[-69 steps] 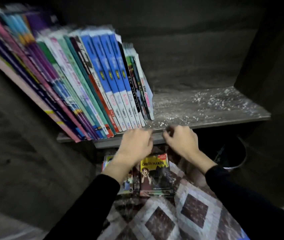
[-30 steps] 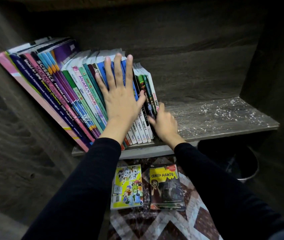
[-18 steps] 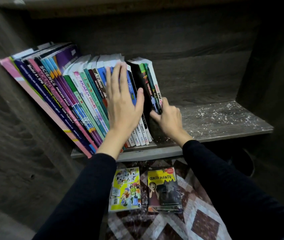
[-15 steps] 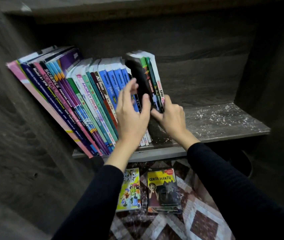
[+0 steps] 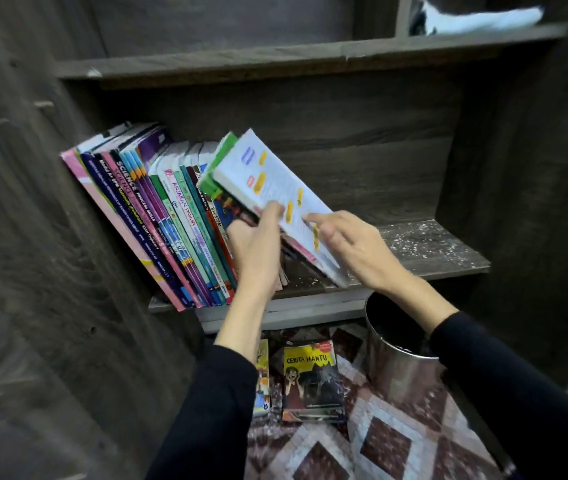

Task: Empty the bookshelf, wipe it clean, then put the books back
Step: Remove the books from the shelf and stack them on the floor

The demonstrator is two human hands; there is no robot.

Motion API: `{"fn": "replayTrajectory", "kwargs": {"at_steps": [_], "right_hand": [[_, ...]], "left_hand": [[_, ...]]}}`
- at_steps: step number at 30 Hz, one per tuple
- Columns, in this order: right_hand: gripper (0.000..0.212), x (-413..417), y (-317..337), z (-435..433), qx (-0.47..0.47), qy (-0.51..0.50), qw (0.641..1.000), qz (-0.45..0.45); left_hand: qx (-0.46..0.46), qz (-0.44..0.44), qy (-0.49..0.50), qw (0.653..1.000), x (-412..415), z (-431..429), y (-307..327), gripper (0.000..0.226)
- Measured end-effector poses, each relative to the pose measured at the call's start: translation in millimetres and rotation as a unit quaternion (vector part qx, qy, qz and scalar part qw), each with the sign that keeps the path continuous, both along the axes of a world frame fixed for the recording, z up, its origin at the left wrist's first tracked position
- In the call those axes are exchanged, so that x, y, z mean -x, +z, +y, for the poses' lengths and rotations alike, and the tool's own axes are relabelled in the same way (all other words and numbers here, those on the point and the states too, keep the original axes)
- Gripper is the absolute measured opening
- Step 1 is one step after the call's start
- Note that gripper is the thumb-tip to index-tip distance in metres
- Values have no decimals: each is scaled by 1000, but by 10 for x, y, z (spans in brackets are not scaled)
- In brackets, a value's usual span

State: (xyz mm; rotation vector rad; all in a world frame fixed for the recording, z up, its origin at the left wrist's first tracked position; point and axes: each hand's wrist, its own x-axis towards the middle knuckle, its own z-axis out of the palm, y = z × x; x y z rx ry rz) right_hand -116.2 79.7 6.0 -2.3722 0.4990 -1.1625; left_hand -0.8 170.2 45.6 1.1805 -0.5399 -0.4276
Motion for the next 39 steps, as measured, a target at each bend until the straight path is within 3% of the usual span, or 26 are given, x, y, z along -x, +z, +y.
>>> {"fn": "replayTrajectory", "kwargs": {"at_steps": [5, 7, 9, 11, 13, 15, 16, 19, 20, 24, 28, 33, 35, 37, 39], "right_hand": [[69, 95, 63, -113, -47, -95, 990, 89], [88, 168, 63, -111, -138, -104, 978, 116], [102, 259, 28, -66, -261, -71, 956, 111], [91, 348, -81, -63, -322, -39, 941, 99], [63, 420, -226, -67, -371, -6, 925, 86], [50, 482, -394, -40, -422, 18, 904, 59], [47, 511, -474, -4, -445, 31, 895, 35], [48, 543, -704, 49, -488, 56, 871, -13], [47, 538, -771, 72, -495, 50, 867, -11], [33, 502, -1048, 135, -500, 27, 866, -4], [31, 454, -1438, 218, -520, 0, 854, -30], [28, 336, -1897, 300, -592, -48, 800, -82], [25, 307, -2035, 314, -624, -71, 772, -94], [27, 289, -2150, 305, -647, -83, 753, -91], [25, 261, -2282, 261, -664, -98, 737, -84]], "left_hand": [[14, 89, -86, 992, 54, 195, -218, 19], [21, 109, -125, 986, 48, 224, -334, 24], [8, 136, -146, 980, 14, 233, -468, 47], [-20, 159, -161, 974, -13, 248, -623, 65], [-42, 150, -191, 969, -27, 258, -772, 62], [-73, 134, -225, 962, -47, 236, -904, 74], [-85, 125, -241, 959, -57, 222, -959, 72], [-106, 124, -302, 939, -81, 204, -1042, 29], [-112, 134, -319, 932, -87, 196, -1081, 25], [-145, 167, -324, 920, -167, 175, -1355, 32], [-198, 195, -320, 906, -256, 136, -1669, 33], [-256, 225, -322, 883, -340, 62, -2055, 30], [-282, 202, -317, 883, -364, 11, -2216, 25], [-314, 181, -315, 877, -371, -12, -2371, 34], [-347, 185, -353, 849, -383, 7, -2532, 24]]}}
